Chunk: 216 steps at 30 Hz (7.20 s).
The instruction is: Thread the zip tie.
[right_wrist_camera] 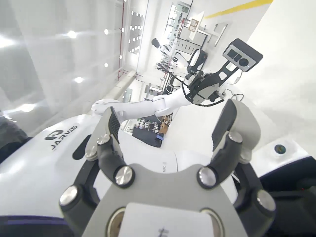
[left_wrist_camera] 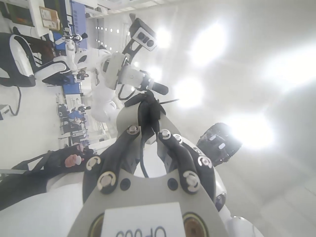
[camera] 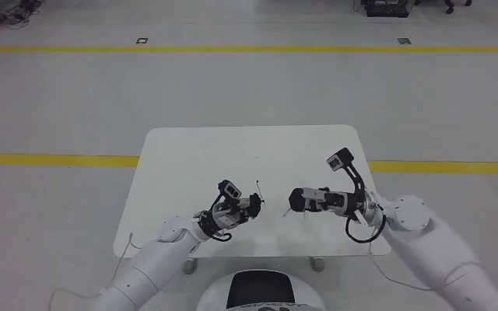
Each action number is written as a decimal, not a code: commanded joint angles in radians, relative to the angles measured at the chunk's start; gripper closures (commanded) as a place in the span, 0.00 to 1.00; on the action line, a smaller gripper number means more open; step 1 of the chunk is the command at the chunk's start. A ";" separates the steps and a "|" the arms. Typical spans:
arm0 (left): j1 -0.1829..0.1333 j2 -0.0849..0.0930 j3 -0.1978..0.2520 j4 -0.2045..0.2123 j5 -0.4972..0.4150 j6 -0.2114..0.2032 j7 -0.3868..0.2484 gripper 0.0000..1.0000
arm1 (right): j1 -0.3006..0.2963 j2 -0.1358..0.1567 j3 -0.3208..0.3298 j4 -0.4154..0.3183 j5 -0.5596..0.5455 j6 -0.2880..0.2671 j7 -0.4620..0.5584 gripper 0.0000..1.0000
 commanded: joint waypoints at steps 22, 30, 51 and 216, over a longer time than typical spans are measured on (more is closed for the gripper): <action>0.048 -0.083 -0.064 -0.029 0.017 0.000 -0.002 1.00 | 0.063 -0.084 -0.103 0.187 0.278 0.000 0.166 0.00; 0.051 -0.093 -0.074 -0.026 0.024 0.000 -0.008 1.00 | 0.071 -0.096 -0.117 0.207 0.320 0.000 0.201 0.00; 0.107 -0.139 -0.134 -0.072 0.074 0.000 0.140 1.00 | 0.071 -0.135 -0.132 0.237 0.344 0.002 0.124 0.00; 0.107 -0.139 -0.134 -0.072 0.074 0.000 0.140 1.00 | 0.153 -0.385 -0.092 0.527 0.317 0.107 0.323 1.00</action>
